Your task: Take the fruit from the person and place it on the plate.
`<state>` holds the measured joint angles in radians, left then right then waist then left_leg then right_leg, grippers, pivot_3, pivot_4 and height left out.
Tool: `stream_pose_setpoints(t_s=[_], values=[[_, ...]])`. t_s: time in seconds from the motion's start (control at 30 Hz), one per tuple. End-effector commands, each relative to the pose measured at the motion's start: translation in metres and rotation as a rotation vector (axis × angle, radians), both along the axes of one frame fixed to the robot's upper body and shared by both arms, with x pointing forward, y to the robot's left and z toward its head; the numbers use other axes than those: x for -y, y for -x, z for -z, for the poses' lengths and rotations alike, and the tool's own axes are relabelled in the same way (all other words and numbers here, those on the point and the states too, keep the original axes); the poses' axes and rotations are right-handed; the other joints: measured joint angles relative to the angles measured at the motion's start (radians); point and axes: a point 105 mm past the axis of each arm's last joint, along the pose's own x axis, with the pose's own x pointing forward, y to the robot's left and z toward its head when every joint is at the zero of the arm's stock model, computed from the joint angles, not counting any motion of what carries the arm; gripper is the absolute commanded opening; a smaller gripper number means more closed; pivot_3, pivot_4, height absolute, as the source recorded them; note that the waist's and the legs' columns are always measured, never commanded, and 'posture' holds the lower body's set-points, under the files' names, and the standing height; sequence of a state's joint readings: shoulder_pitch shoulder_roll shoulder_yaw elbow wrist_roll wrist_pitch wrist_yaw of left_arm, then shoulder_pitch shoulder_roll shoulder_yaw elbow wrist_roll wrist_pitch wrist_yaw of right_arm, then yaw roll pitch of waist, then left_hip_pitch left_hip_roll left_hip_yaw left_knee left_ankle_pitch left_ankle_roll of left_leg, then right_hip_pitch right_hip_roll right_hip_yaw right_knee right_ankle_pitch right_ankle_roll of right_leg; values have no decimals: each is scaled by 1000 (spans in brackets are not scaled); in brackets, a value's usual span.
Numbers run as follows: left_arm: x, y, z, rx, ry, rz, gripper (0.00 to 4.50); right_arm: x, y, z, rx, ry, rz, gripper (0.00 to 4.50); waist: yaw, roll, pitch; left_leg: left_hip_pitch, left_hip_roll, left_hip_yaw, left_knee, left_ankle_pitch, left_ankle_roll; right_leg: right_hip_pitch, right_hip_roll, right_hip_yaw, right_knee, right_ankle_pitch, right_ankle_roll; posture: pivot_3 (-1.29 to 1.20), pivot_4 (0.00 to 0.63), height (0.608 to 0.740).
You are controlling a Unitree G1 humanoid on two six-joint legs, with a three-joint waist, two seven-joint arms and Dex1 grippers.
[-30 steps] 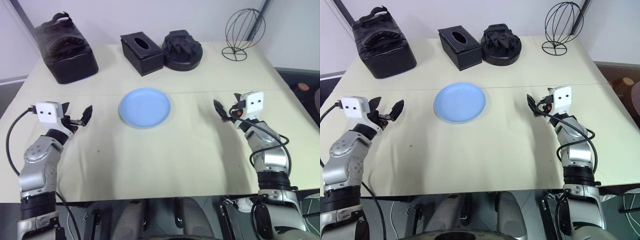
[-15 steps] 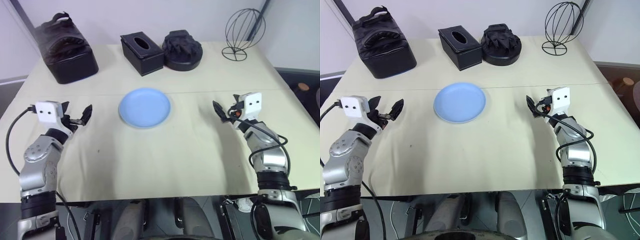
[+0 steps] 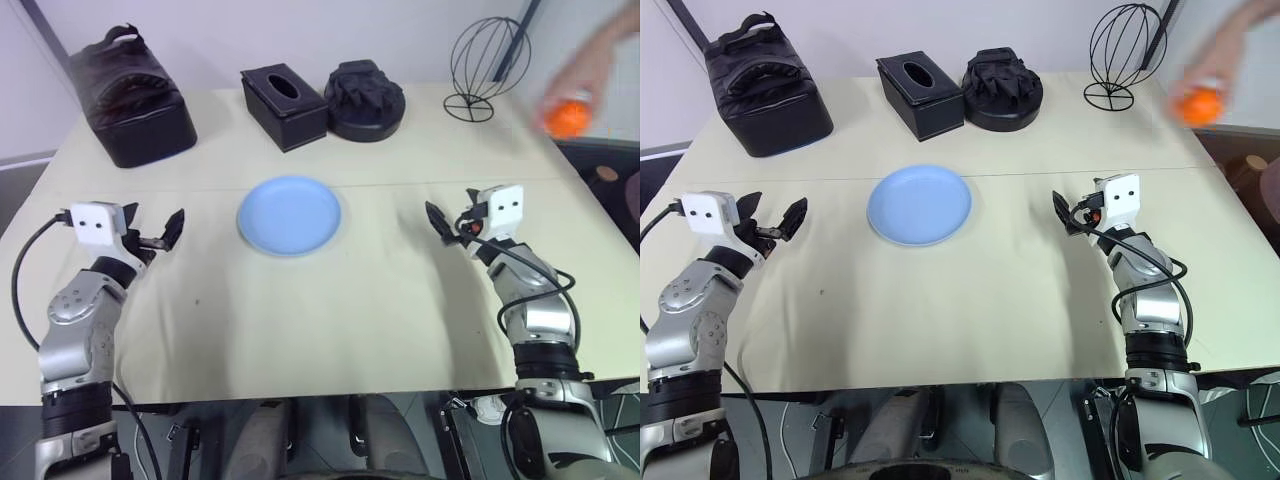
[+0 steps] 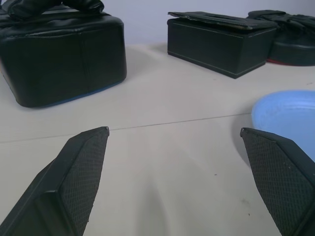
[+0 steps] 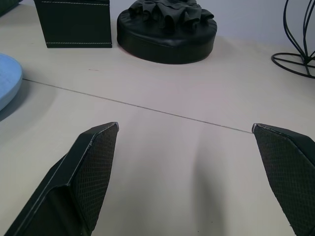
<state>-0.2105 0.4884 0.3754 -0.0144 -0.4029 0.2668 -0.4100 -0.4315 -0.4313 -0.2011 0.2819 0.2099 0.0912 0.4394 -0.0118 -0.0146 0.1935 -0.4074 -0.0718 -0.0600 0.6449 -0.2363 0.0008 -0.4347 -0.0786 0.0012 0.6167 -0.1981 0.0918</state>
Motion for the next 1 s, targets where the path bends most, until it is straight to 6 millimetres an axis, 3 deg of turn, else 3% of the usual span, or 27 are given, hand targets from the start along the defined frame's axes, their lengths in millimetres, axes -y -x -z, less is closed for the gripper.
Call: stream_pose_setpoints(t_s=[0.03,0.5,0.63,0.7,0.8,1.0], values=[[-3,2,-14,51,-22,-12,4500,-1,-1,-12,48,4,-5,4445,0,0,0,0,0,0,0,0,0,0,0,0,0,0,0,0,150,740],[-6,3,-13,49,-27,-20,4500,-3,-1,-15,50,9,-20,4445,0,0,0,0,0,0,0,0,0,0,0,0,0,0,0,0,150,740],[-6,3,-12,44,-32,-15,4500,-53,36,-32,-40,-89,-466,4445,0,0,0,0,0,0,0,0,0,0,0,0,0,0,0,0,150,740],[-6,3,-12,41,-34,-13,4500,-66,54,-33,-121,-55,-599,4445,1,0,0,0,0,0,0,0,1,0,0,0,0,0,0,0,150,740],[-7,2,-11,37,-39,-10,4500,-74,64,-37,-158,-20,-654,4445,2,-1,0,0,0,-1,2,-1,1,2,-1,-1,-1,0,0,0,150,740],[4,3,-21,46,-91,116,4500,-82,59,-46,-123,-19,-628,4445,3,-1,0,0,1,-1,2,-1,1,2,-1,-1,-2,-1,-1,0,150,740]])
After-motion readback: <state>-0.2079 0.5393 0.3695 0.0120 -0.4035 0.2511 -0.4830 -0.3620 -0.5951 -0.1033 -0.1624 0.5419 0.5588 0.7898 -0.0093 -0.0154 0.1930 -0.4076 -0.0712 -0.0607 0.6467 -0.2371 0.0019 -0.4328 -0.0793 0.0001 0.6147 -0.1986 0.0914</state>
